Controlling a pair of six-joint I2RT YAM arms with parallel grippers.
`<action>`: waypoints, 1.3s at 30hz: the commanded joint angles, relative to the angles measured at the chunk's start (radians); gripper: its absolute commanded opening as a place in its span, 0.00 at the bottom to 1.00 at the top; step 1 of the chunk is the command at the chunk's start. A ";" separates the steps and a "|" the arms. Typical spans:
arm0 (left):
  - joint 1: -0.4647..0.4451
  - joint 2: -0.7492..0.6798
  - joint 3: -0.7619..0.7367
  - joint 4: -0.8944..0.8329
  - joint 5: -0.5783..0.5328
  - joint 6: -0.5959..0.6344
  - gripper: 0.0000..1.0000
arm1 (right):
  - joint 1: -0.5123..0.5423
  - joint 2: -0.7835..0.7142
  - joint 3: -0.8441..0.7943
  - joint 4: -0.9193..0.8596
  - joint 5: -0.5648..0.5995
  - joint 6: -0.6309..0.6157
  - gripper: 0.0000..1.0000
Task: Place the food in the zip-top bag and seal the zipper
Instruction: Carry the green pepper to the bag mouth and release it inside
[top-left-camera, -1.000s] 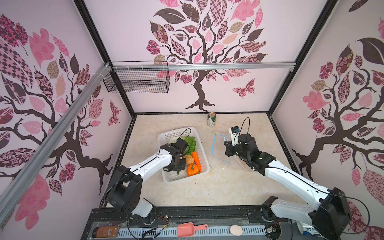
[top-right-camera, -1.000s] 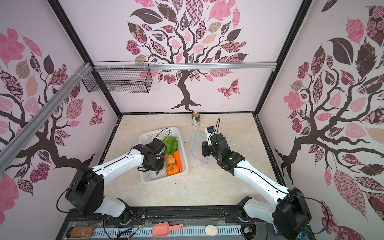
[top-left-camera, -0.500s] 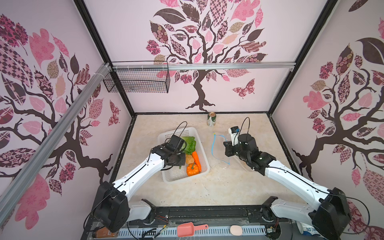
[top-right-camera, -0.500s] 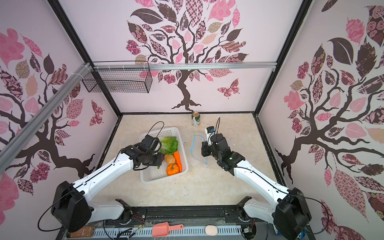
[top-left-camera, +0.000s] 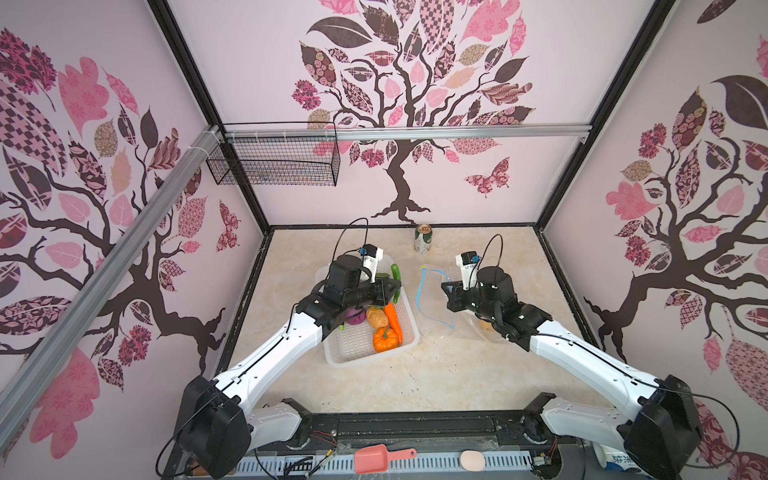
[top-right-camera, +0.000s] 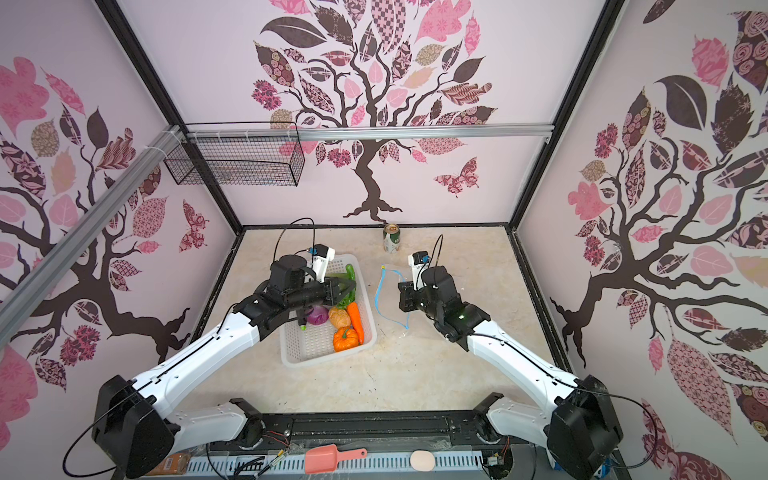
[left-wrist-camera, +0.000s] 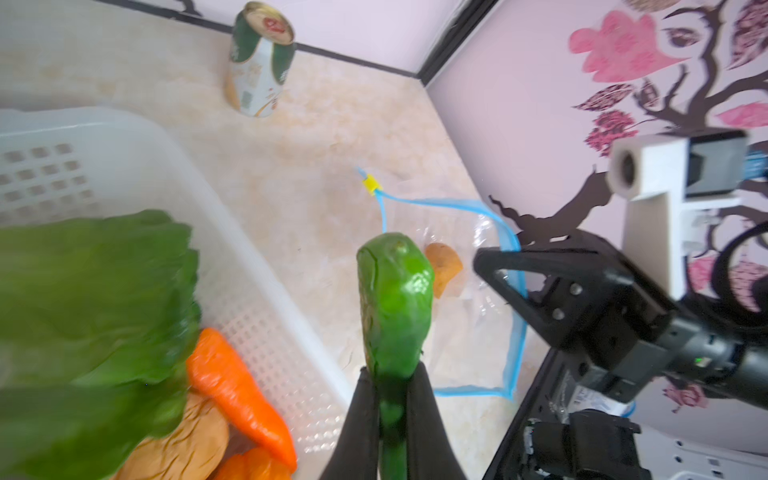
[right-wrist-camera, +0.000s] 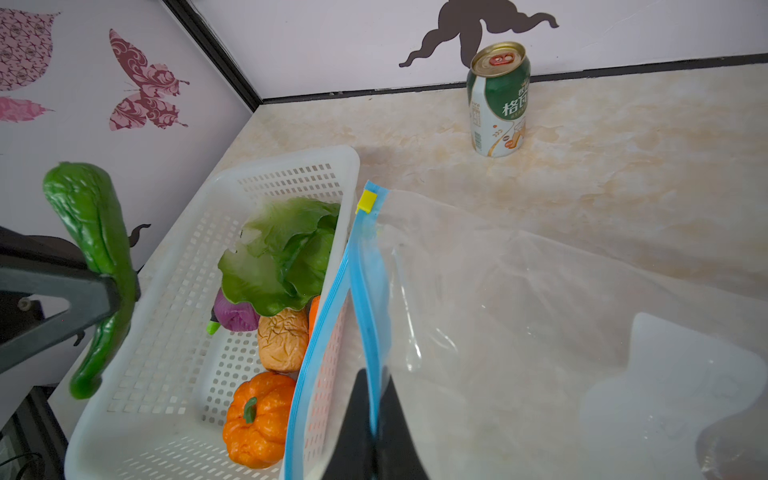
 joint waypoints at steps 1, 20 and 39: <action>-0.034 0.064 -0.035 0.199 0.058 -0.084 0.07 | -0.004 0.012 0.026 0.033 -0.033 0.039 0.00; -0.209 0.400 0.190 -0.006 -0.153 -0.077 0.05 | -0.005 -0.026 0.015 0.007 -0.036 -0.003 0.00; -0.215 0.384 0.264 -0.117 -0.106 -0.062 0.55 | -0.004 -0.016 0.011 0.006 -0.014 -0.016 0.00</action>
